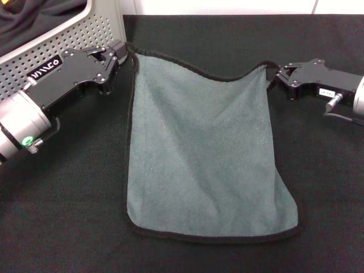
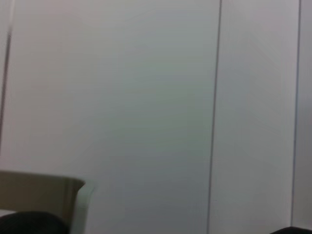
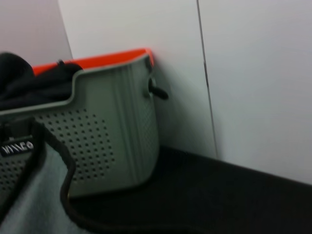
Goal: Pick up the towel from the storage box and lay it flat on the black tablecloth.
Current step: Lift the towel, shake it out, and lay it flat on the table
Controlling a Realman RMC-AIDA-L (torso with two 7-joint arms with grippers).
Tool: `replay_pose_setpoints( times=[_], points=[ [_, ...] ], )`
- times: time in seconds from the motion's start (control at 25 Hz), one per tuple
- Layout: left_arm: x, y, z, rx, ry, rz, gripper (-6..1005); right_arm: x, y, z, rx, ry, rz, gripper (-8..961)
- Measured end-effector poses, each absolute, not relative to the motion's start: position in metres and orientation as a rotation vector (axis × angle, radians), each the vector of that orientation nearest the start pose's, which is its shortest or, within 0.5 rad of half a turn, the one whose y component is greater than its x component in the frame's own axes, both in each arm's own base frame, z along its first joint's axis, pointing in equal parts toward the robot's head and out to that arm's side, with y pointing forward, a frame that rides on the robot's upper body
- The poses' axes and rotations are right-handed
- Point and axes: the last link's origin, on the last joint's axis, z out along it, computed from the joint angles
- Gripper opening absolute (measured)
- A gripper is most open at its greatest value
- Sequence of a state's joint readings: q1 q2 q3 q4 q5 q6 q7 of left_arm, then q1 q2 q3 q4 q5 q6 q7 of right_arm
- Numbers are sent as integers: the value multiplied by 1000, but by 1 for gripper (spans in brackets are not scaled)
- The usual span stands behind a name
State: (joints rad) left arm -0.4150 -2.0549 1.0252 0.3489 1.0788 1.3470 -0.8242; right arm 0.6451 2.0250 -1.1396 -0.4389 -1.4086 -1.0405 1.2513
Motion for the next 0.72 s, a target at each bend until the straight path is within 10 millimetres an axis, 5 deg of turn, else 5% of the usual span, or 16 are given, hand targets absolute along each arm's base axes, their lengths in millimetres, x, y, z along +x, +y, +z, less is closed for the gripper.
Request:
replay_pose_setpoints(
  times=[0.72],
  points=[
    [-295,340,-21,-2093,-413,-780,11,223,425,-45,-2440,598,512,125]
  ],
)
